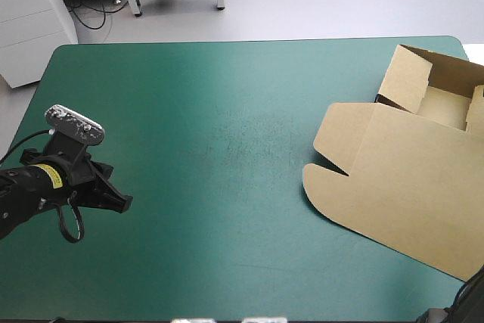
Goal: Fold the box
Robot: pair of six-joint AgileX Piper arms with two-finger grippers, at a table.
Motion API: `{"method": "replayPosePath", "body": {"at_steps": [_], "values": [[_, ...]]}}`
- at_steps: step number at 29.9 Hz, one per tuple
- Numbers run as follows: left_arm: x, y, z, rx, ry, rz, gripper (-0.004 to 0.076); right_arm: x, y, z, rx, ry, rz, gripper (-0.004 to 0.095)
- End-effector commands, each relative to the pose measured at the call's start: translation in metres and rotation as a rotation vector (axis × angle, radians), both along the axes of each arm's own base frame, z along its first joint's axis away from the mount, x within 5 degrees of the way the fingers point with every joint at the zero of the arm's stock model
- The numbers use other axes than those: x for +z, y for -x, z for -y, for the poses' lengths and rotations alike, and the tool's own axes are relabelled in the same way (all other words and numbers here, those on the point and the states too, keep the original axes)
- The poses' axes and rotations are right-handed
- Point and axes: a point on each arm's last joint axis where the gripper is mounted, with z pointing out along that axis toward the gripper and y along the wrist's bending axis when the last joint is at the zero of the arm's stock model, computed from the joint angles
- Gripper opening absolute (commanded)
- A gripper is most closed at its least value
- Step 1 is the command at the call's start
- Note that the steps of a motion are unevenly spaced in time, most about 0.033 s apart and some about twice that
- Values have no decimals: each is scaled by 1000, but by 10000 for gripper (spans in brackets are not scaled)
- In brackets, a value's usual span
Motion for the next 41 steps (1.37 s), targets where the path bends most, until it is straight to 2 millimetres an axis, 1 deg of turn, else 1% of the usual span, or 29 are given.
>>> {"method": "replayPosePath", "body": {"at_steps": [1, 5, 7, 9, 10, 11, 12, 14, 15, 16, 17, 18, 19, 24, 27, 30, 34, 36, 37, 39, 41], "values": [[5, 7, -2, -4, 3, -10, -32, 39, 12, 0, -7, 70, 101, 844], [5, 7, -2, -4, 3, -10, -32, 52, 18, -3, -5, 81, 127, 843], [5, 7, -2, -4, 3, -10, -32, 62, 22, -6, -5, 91, 152, 841], [5, 7, -2, -4, 3, -10, -32, 73, 27, -10, -3, 95, 180, 810], [5, 7, -2, -4, 3, -10, -32, 79, 29, -12, 2, 91, 199, 768], [5, 7, -2, -6, 1, -10, -32, 83, 31, -15, 5, 82, 212, 705], [5, 7, -2, -6, 2, -8, -32, 87, 33, -18, 13, 71, 226, 619], [5, 7, -2, -6, 3, -6, -32, 97, 37, -26, 34, 25, 259, 411], [5, 7, -2, -6, 4, -5, -32, 101, 38, -31, 46, -5, 282, 284], [5, 7, -2, -8, 2, -4, -32, 106, 40, -36, 63, -40, 307, 132], [5, 7, -2, -8, 2, -4, -32, 109, 41, -42, 84, -75, 324, 37], [5, 7, -2, -8, 2, -4, -32, 112, 42, -46, 110, -98, 336, -24], [5, 7, -2, -8, 2, -4, -32, 114, 43, -51, 142, -133, 349, -7], [6, 7, -1, -11, 12, -2, -32, 124, 40, -81, 245, -217, 396, -8], [6, 7, 0, -20, 21, -3, -32, 131, 37, -109, 321, -219, 404, -8], [7, 6, 1, -22, 29, 9, -32, 141, 35, -150, 452, -203, 411, -8], [6, 7, 1, -25, 36, 4, -32, 157, 44, -208, 621, -191, 429, -8], [5, 7, 3, -35, 54, -8, -32, 165, 52, -236, 702, -183, 439, -8], [3, 8, 4, -39, 62, -11, -32, 169, 59, -253, 754, -182, 445, -8], [-1, 9, 5, -60, 69, -5, -32, 172, 70, -275, 825, -181, 444, -8], [-8, 12, 4, -64, 72, 12, -32, 169, 83, -297, 896, -175, 418, -8]]}}
